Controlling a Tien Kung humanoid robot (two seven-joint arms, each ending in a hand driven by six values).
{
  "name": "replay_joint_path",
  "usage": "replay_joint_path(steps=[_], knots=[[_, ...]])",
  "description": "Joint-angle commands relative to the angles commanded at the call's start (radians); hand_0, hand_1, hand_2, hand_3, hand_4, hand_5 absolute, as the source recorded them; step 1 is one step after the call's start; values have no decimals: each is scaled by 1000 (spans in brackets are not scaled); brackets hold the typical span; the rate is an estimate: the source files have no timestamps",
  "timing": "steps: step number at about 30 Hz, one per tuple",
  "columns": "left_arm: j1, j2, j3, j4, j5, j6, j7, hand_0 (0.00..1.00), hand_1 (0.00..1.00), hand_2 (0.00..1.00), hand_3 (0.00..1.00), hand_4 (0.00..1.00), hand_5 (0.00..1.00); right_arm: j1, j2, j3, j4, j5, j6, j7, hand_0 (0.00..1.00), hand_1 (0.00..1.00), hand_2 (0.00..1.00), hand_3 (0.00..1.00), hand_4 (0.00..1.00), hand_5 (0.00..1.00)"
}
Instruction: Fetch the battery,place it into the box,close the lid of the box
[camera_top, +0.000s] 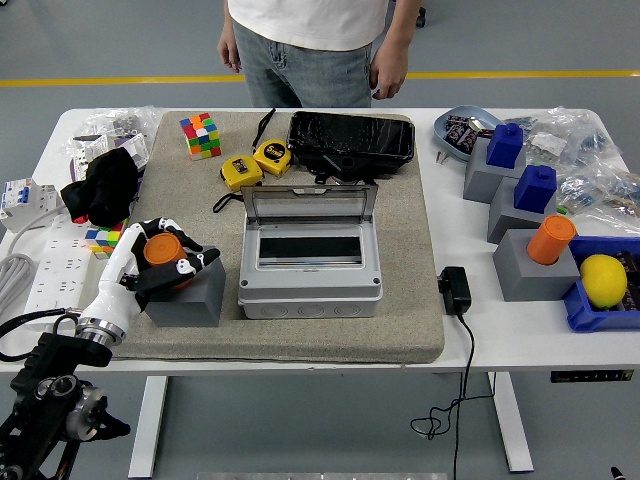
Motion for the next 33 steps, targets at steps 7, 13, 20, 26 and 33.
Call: replay_joint_path(steps=[7,13,20,26,33], knots=[[1,0,12,-1,7,12,-2,176,197,174,147,998,2,-1,-1,7,0,0,0,0,804,777,751,776,998,998],[2,0,15,3,-2,25,-9,137,143,122,105,998,2,-3,-2,4,0,0,0,0,804,777,751,776,998,998],[2,2,21,12,-48,64,-31,75,37,59,62,998,2,-4,-3,2,0,2,0,0,802,777,751,776,998,998],[3,4,23,11,-67,101,-42,44,2,32,38,998,30,-6,-3,1,1,2,1,0,804,777,751,776,998,998],[-1,5,25,7,-79,122,-48,32,2,23,29,998,42,-4,-3,0,0,3,0,0,806,776,751,777,998,998]])
